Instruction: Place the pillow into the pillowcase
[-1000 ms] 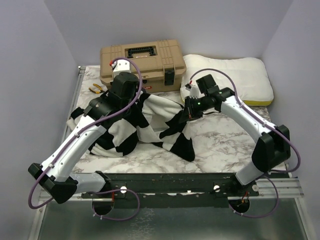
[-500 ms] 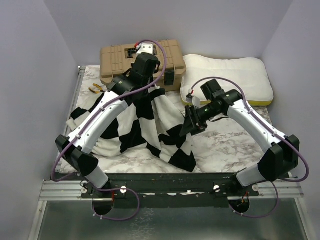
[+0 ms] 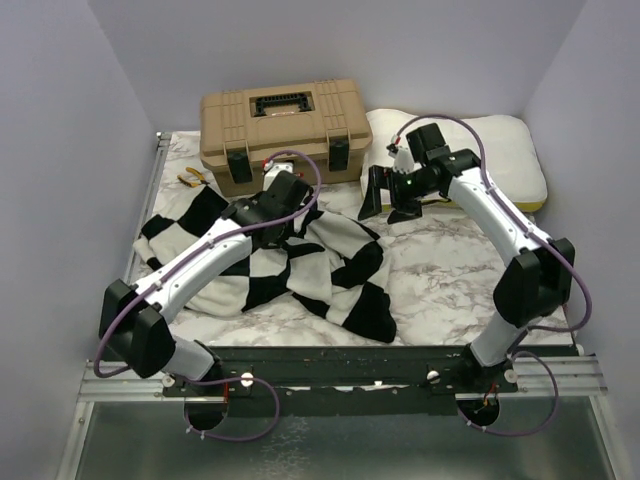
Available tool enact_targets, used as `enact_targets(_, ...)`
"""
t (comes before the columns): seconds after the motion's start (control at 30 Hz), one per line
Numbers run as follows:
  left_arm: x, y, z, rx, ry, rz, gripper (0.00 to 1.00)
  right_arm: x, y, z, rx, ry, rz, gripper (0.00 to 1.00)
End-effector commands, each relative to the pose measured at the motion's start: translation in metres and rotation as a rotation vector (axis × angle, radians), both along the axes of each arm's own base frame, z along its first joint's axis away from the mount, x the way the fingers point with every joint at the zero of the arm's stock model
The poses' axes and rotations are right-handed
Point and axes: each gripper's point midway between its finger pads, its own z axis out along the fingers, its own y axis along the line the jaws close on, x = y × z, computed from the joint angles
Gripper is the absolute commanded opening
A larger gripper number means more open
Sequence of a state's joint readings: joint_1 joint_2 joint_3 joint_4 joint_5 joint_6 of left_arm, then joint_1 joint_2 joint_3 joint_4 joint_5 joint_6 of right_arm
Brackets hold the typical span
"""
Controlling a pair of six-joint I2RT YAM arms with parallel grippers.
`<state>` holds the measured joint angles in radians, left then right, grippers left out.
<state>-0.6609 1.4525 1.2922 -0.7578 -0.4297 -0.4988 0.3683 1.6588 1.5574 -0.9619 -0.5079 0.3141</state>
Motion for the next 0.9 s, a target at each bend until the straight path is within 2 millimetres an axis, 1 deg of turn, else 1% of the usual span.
enact_targets(0.0, -0.018, 0.005, 0.012, -0.130, -0.033, 0.058, 0.00, 0.075, -0.049, -0.026, -0.114, -0.065, -0.243, 1.00)
enact_targets(0.07, -0.024, 0.009, 0.011, -0.140, -0.034, 0.065, 0.00, 0.097, -0.072, -0.035, -0.051, -0.032, -0.361, 1.00)
enact_targets(0.13, -0.028, 0.012, 0.010, -0.149, -0.036, 0.070, 0.00, 0.113, -0.094, -0.048, 0.028, 0.019, -0.473, 1.00)
enact_targets(0.27, -0.034, 0.013, 0.007, -0.169, -0.028, 0.075, 0.00, 0.139, -0.125, -0.069, 0.180, 0.095, -0.649, 1.00)
enact_targets(0.37, -0.037, 0.011, 0.004, -0.176, -0.015, 0.068, 0.00, 0.160, -0.126, -0.080, 0.262, 0.126, -0.698, 1.00)
enact_targets(0.53, -0.039, 0.012, 0.004, -0.180, -0.013, 0.064, 0.00, 0.189, -0.120, -0.108, 0.361, 0.220, -0.795, 0.99)
enact_targets(0.6, -0.040, 0.013, 0.006, -0.186, -0.021, 0.066, 0.00, 0.199, -0.120, -0.115, 0.384, 0.225, -0.823, 0.94)
enact_targets(0.63, -0.040, 0.013, 0.008, -0.190, -0.024, 0.067, 0.00, 0.203, -0.121, -0.118, 0.390, 0.230, -0.836, 0.91)
enact_targets(0.67, -0.041, 0.014, 0.009, -0.195, -0.027, 0.069, 0.00, 0.205, -0.122, -0.120, 0.392, 0.230, -0.847, 0.80)
enact_targets(0.7, -0.041, 0.014, 0.011, -0.202, -0.031, 0.070, 0.00, 0.205, -0.124, -0.121, 0.391, 0.229, -0.861, 0.56)
enact_targets(0.73, -0.042, 0.014, 0.012, -0.205, -0.034, 0.070, 0.00, 0.204, -0.127, -0.119, 0.389, 0.222, -0.871, 0.24)
enact_targets(0.77, -0.042, 0.014, 0.013, -0.208, -0.038, 0.072, 0.00, 0.200, -0.129, -0.119, 0.377, 0.224, -0.885, 0.10)
enact_targets(0.8, -0.043, 0.015, 0.014, -0.212, -0.042, 0.075, 0.00, 0.195, -0.132, -0.112, 0.371, 0.209, -0.888, 0.02)
enact_targets(0.87, -0.044, 0.017, 0.016, -0.221, -0.050, 0.085, 0.00, 0.180, -0.136, -0.095, 0.366, 0.181, -0.882, 0.00)
